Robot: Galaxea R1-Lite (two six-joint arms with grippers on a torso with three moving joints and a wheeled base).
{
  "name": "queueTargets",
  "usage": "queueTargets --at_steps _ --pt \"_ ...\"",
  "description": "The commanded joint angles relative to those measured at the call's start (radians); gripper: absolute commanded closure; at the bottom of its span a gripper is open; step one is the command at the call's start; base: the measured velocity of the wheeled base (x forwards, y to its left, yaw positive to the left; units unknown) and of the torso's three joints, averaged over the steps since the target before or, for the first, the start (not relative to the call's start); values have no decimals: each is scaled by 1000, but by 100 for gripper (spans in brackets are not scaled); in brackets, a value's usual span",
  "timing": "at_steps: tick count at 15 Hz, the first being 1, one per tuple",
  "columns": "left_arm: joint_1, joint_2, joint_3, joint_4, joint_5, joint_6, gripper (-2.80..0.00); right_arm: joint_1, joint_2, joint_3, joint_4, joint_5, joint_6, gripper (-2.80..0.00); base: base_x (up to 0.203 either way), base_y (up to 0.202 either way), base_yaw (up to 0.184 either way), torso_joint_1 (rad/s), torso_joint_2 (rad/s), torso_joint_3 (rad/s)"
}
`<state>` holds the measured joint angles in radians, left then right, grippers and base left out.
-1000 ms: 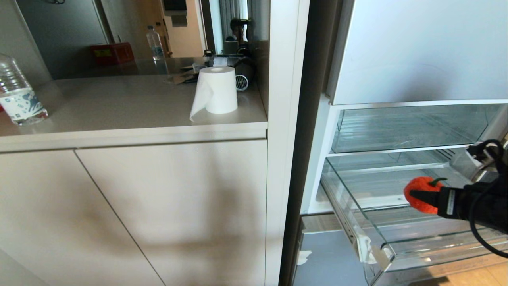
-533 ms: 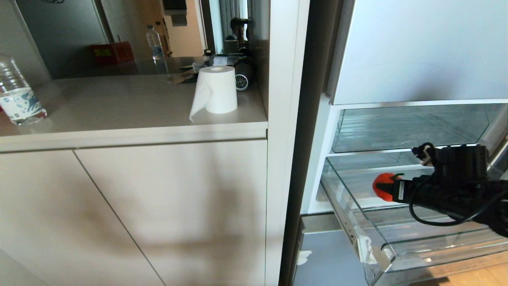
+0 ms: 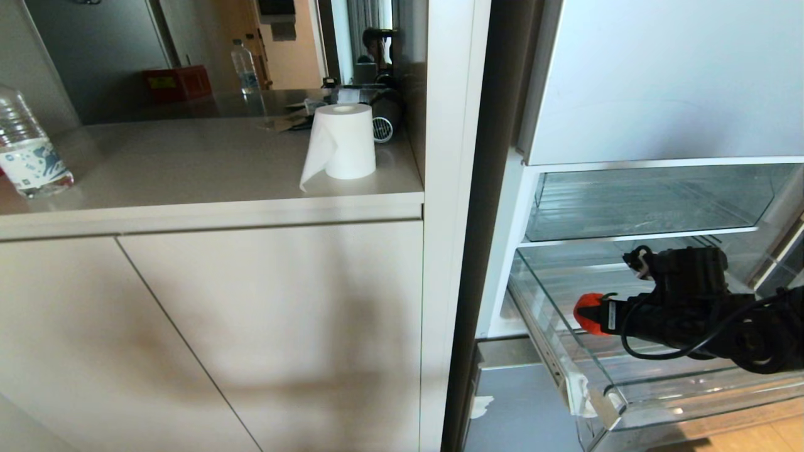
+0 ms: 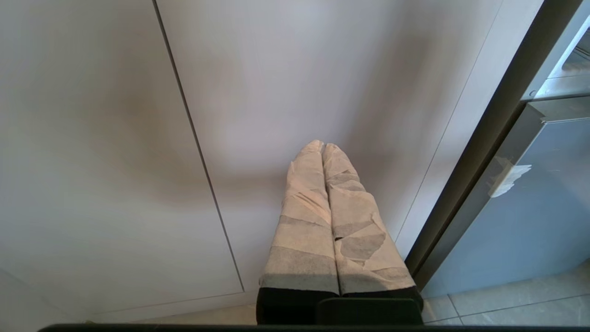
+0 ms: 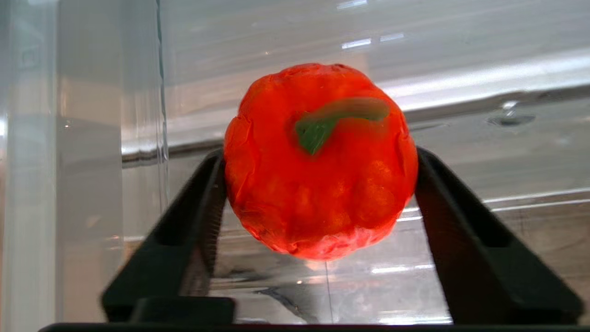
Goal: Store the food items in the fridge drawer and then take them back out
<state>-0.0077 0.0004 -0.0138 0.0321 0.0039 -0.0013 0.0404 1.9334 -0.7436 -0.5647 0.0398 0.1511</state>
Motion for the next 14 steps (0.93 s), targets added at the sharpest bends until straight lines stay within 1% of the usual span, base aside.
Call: queueTargets --at_steps 1,4,8,11,12,14 --pt "0 0 0 0 1 0 0 1 7 -2 -1 0 2 -280 0 0 0 0 0 0" --pt "0 0 0 0 1 0 0 4 -25 13 -1 2 0 -280 0 0 0 0 0 0" --pt "0 0 0 0 1 0 0 4 -145 42 4 -4 -5 -280 0 0 0 0 0 0" --pt "0 0 0 0 1 0 0 4 -347 85 10 -8 -9 -280 0 0 0 0 0 0" --pt "0 0 0 0 1 0 0 4 -438 114 13 -12 -12 0 0 0 0 0 0 0" --pt "0 0 0 0 1 0 0 4 -619 178 19 -35 -20 0 0 0 0 0 0 0"
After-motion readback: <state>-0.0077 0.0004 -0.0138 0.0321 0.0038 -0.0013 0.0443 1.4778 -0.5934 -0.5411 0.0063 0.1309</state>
